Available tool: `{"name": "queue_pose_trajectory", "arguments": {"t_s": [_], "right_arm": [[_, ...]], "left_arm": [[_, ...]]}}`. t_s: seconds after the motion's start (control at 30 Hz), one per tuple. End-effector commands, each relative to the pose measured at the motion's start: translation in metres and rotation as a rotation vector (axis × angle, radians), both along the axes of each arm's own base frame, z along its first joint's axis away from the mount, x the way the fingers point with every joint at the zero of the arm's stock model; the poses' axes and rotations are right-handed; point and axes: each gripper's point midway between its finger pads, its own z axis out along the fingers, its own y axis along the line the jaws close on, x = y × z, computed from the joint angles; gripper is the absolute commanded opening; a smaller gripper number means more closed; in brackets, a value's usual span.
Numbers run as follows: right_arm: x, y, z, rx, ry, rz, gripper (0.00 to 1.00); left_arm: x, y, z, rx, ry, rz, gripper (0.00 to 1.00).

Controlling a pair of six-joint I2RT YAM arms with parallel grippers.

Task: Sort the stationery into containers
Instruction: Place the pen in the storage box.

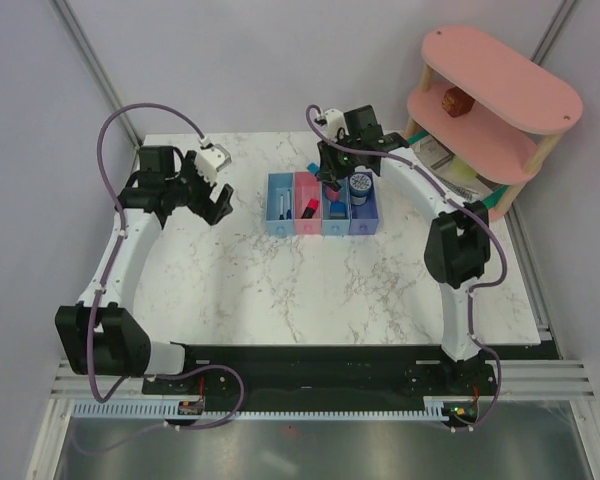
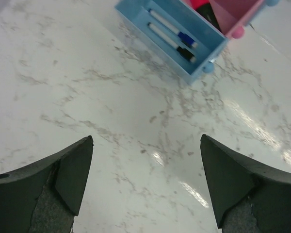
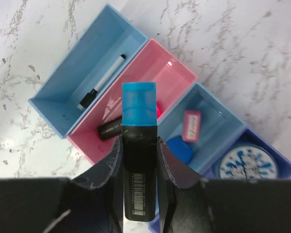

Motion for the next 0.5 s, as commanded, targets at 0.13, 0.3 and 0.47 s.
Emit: {"name": "queue_pose_trajectory", "arguments": {"t_s": [0.13,0.3,0.47], "right_arm": [[0.029,0.058,-0.033,0.139,0.075,0.026,0.03],[0.034,0.067,-0.056,0.14,0.101,0.024,0.03],[0.033,0.07,-0.064,0.121,0.097,0.03,0.16]], "left_arm": [[-0.053,-0.019,0.011,-0.128,0.094,-0.033,0.96],[-0.049,-0.019,0.023,-0.138,0.076,-0.026,0.97],[-0.044,-0.022,0.027,-0.156,0.082,-0.025,0.98]]}}
